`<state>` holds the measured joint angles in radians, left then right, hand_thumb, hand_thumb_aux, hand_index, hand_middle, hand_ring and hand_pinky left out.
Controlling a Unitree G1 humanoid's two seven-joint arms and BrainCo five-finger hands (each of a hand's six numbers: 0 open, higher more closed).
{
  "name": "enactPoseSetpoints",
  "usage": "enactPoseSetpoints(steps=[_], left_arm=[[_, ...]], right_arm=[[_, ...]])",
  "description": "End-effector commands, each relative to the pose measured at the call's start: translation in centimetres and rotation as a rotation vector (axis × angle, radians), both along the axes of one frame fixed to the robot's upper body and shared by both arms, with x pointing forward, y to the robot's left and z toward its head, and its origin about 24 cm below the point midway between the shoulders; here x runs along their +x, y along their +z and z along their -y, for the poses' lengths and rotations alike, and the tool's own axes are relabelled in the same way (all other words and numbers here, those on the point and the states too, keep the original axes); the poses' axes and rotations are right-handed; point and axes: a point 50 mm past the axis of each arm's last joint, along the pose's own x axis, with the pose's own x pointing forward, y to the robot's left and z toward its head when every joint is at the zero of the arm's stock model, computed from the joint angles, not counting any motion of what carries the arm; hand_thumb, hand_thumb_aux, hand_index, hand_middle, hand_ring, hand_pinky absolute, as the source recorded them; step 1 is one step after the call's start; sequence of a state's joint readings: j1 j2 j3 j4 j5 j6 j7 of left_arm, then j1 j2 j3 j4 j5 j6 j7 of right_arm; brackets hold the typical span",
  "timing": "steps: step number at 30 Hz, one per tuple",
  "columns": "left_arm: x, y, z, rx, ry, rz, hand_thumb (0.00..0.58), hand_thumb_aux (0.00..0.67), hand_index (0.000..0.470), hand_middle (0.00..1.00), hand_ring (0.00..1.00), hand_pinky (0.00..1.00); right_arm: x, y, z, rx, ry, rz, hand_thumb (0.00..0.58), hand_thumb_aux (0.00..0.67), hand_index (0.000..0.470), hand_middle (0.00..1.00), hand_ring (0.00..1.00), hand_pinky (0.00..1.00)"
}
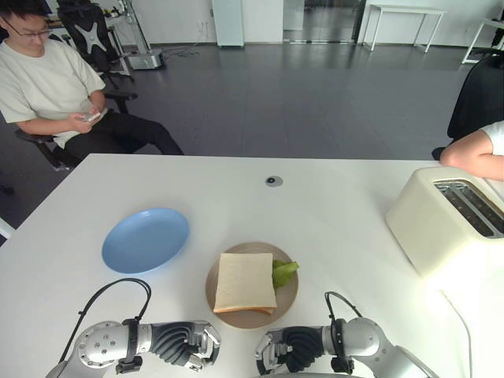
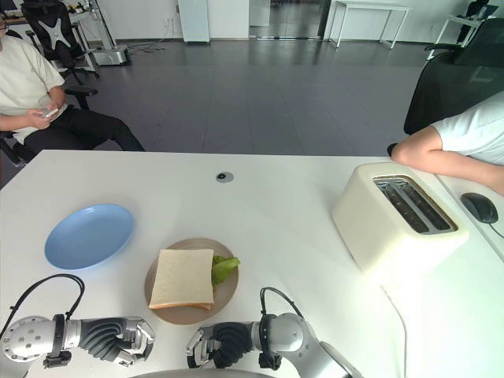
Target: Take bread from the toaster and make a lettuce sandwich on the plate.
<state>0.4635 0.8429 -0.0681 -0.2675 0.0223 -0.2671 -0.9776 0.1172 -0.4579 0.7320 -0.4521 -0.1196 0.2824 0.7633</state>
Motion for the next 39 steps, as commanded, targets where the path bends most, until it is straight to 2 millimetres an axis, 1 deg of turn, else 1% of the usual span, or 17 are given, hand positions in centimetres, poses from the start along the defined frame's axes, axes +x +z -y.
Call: enactPoseSetpoints(steps=[1, 7, 10, 12, 14, 20, 24, 25, 26, 27, 28, 29, 30, 31, 32, 35, 39], left_arm=[[1.6, -1.4, 1.1, 0.064, 0.024, 0.085, 0.58, 0.67, 0.47, 1.0, 1.0, 1.0], [8.4, -1.2, 3.7, 0.074, 0.192, 0.428, 0.58, 0.67, 0.47, 1.0, 1.0, 1.0], [11.5, -1.0, 4.2, 0.124, 0.244, 0.589, 0.58, 0.67, 0.47, 1.0, 1.0, 1.0], [13.3, -0.8, 4.4, 0.151, 0.269, 0.677, 0.58, 0.67, 0.47, 1.0, 1.0, 1.0], [15.1, -0.7, 5.1, 0.168, 0.273, 0.744, 0.58, 0.67, 0.47, 1.0, 1.0, 1.0], [19.2, 0.3, 7.7, 0.098, 0.314, 0.86, 0.58, 0.67, 0.47, 1.0, 1.0, 1.0], [18.5, 2.8, 8.0, -0.126, 0.378, 0.981, 0.58, 0.67, 0.47, 1.0, 1.0, 1.0], [17.9, 3.6, 7.8, -0.221, 0.422, 0.987, 0.58, 0.67, 0.47, 1.0, 1.0, 1.0], [17.2, 4.3, 7.6, -0.301, 0.46, 0.99, 0.58, 0.652, 0.457, 1.0, 1.0, 1.0], [16.5, 4.9, 7.2, -0.371, 0.493, 0.988, 0.53, 0.473, 0.332, 1.0, 1.0, 1.0], [15.7, 5.4, 6.7, -0.435, 0.542, 0.967, 0.1, 0.06, 0.042, 1.0, 1.0, 1.0], [14.9, 5.6, 6.1, -0.483, 0.587, 0.941, 0.0, 0.0, 0.0, 0.71, 0.71, 0.71], [14.2, 5.8, 5.5, -0.532, 0.634, 0.913, 0.0, 0.0, 0.0, 0.33, 0.33, 0.33], [13.4, 6.0, 4.8, -0.587, 0.68, 0.878, 0.0, 0.0, 0.0, 0.05, 0.05, 0.05], [12.5, 6.1, 4.2, -0.637, 0.727, 0.841, 0.0, 0.0, 0.0, 0.0, 0.0, 0.0], [10.2, 5.6, 2.1, -0.729, 0.863, 0.744, 0.0, 0.0, 0.0, 0.0, 0.0, 0.0], [7.8, 4.4, 0.6, -0.798, 0.99, 0.628, 0.0, 0.0, 0.0, 0.0, 0.0, 0.0]], right_arm=[[1.9, -0.1, -1.0, -0.008, -0.143, 0.043, 0.58, 0.67, 0.47, 1.0, 1.0, 1.0], [7.7, -1.6, -1.0, -0.016, -0.629, 0.098, 0.58, 0.67, 0.47, 1.0, 1.0, 1.0], [10.5, -1.4, -0.5, 0.015, -0.833, 0.173, 0.58, 0.67, 0.47, 1.0, 1.0, 1.0], [11.7, -1.1, -0.6, 0.045, -0.909, 0.212, 0.579, 0.638, 0.448, 0.99, 0.99, 0.99], [13.0, -1.0, -0.9, 0.069, -0.974, 0.23, 0.58, 0.67, 0.47, 1.0, 1.0, 1.0], [17.4, -0.6, -1.5, 0.126, -1.118, 0.28, 0.58, 0.67, 0.47, 1.0, 1.0, 1.0], [17.1, 3.0, -0.9, 0.323, -1.141, 0.461, 0.58, 0.67, 0.47, 1.0, 1.0, 1.0], [16.4, 4.3, -0.4, 0.391, -1.138, 0.537, 0.237, 0.155, 0.109, 1.0, 1.0, 1.0], [15.7, 5.4, 0.1, 0.443, -1.134, 0.6, 0.0, 0.0, 0.0, 0.98, 0.98, 0.98], [14.9, 6.3, 0.7, 0.486, -1.131, 0.65, 0.0, 0.0, 0.0, 0.91, 0.91, 0.91], [13.9, 7.0, 1.6, 0.522, -1.137, 0.702, 0.0, 0.0, 0.0, 0.56, 0.56, 0.56], [13.1, 7.4, 2.6, 0.545, -1.151, 0.739, 0.0, 0.0, 0.0, 0.0, 0.0, 0.0], [12.2, 7.7, 3.7, 0.56, -1.169, 0.776, 0.0, 0.0, 0.0, 0.0, 0.0, 0.0], [11.4, 7.8, 4.8, 0.564, -1.185, 0.807, 0.0, 0.0, 0.0, 0.0, 0.0, 0.0], [10.7, 7.8, 5.7, 0.556, -1.194, 0.833, 0.0, 0.0, 0.0, 0.0, 0.0, 0.0], [9.0, 6.7, 9.2, 0.506, -1.294, 0.841, 0.0, 0.0, 0.0, 0.0, 0.0, 0.0], [6.9, 4.4, 12.8, 0.448, -1.392, 0.725, 0.0, 0.0, 0.0, 0.0, 0.0, 0.0]])
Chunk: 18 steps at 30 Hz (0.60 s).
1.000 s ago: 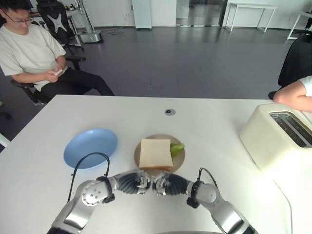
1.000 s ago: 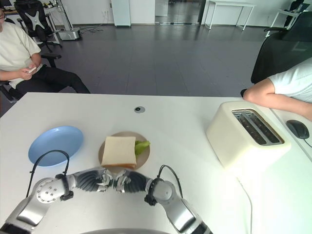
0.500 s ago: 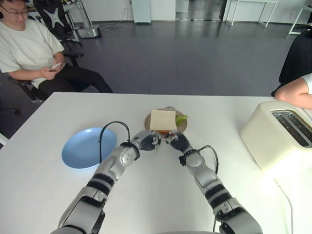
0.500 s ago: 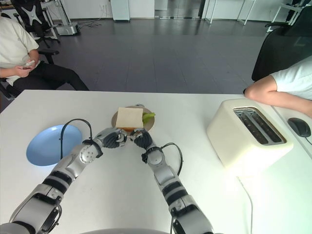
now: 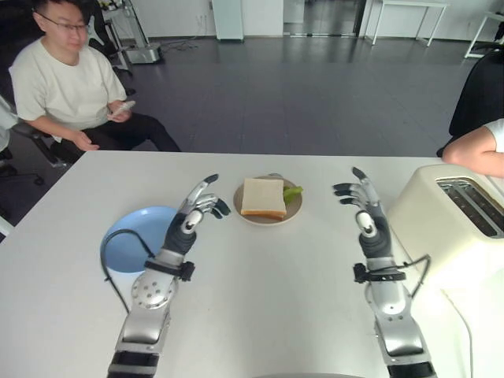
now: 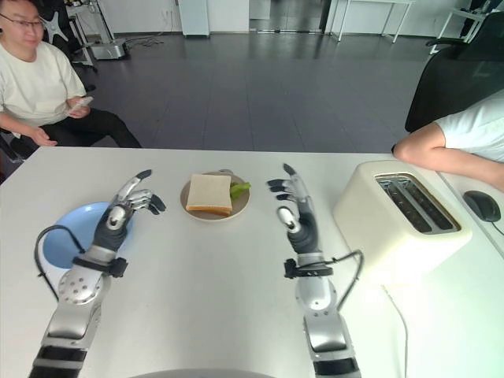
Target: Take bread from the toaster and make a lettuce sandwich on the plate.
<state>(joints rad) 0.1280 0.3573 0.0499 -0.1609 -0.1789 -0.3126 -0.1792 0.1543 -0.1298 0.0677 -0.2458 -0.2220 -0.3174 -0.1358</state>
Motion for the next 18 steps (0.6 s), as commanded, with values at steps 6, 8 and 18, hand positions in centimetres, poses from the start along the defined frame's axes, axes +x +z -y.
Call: enactPoseSetpoints(steps=[6, 8, 18], left_arm=[[-4.6, -1.6, 0.0, -0.137, 0.007, -0.104, 0.0, 0.0, 0.0, 0.0, 0.0, 0.0], [-5.7, -1.7, 0.0, -0.14, 0.003, -0.127, 0.0, 0.0, 0.0, 0.0, 0.0, 0.0], [-8.8, -1.2, 0.2, -0.14, 0.009, -0.182, 0.0, 0.0, 0.0, 0.0, 0.0, 0.0]], right_arm=[[-3.9, -3.2, 2.7, 0.143, 0.051, -0.23, 0.0, 0.0, 0.0, 0.0, 0.0, 0.0], [-5.0, -3.2, 2.9, 0.14, 0.053, -0.25, 0.0, 0.0, 0.0, 0.0, 0.0, 0.0], [-7.5, -1.8, 4.2, 0.12, 0.044, -0.299, 0.0, 0.0, 0.0, 0.0, 0.0, 0.0]])
